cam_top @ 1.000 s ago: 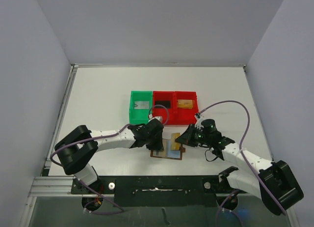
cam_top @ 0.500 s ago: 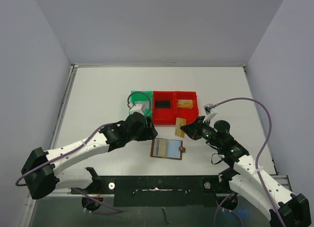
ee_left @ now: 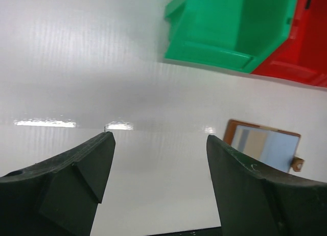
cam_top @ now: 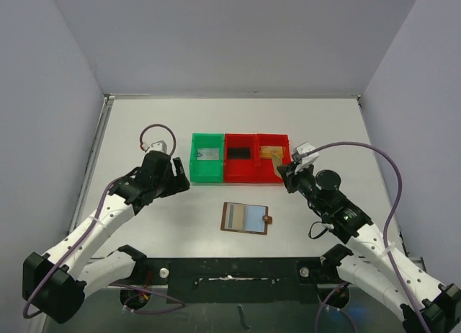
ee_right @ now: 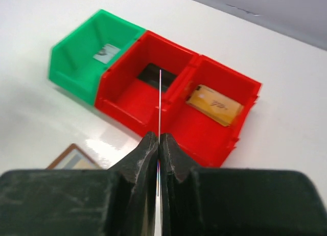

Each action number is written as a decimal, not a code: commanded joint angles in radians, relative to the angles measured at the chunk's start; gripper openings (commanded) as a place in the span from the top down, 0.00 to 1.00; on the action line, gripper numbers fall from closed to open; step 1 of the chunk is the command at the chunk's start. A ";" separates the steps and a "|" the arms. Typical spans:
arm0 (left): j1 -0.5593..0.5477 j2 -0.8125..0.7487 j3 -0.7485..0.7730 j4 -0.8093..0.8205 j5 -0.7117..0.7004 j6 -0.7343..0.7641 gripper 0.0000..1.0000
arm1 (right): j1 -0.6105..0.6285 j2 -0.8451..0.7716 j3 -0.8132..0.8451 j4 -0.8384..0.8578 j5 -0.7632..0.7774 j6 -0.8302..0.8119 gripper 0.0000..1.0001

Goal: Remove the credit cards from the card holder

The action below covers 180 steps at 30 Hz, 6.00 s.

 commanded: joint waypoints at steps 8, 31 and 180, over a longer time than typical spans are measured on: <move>0.106 -0.085 0.002 0.003 -0.070 0.168 0.27 | -0.410 0.142 0.117 0.103 -0.166 -0.132 1.00; 0.116 -0.198 -0.051 0.075 -0.165 0.172 0.27 | -0.233 0.717 0.447 -0.119 -0.221 -0.995 1.00; 0.117 -0.173 -0.054 0.079 -0.170 0.175 0.26 | 0.183 0.748 0.599 -0.364 0.634 0.491 0.27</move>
